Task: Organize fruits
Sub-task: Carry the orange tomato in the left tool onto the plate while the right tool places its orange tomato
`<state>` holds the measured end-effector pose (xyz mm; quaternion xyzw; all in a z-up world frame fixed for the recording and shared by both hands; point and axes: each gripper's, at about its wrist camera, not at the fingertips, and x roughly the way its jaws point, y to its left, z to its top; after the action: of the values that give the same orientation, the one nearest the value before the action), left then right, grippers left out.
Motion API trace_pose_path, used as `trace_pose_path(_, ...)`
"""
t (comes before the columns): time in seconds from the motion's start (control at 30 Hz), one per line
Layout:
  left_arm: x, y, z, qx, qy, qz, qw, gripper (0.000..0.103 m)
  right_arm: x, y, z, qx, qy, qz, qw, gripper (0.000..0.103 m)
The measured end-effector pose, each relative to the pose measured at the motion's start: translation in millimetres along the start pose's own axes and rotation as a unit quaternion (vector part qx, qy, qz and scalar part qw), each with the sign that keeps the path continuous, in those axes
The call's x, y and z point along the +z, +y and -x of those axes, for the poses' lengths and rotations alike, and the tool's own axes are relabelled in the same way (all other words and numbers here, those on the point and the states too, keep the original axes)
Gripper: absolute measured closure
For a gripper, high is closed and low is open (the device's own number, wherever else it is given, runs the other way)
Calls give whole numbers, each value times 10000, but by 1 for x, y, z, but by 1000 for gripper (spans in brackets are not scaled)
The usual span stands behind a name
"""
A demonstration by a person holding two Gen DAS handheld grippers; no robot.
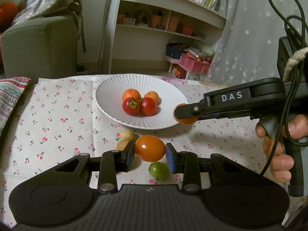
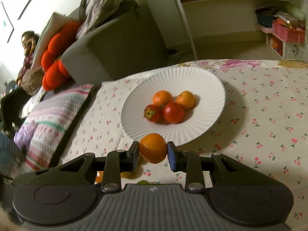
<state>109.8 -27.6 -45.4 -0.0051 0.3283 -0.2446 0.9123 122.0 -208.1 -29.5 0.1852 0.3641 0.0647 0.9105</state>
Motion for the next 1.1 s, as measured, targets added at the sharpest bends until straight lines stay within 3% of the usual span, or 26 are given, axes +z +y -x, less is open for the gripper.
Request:
trace_pose_path(0.43,16,11,-4,-26,-286,93,9995,86,10,-25,2,-40,-227,-613,9979,75)
trace_pose_path(1.1,31,0,-69,375,-85,-474,9981,85,10,-27,-28,67,-248,-516,9983,74)
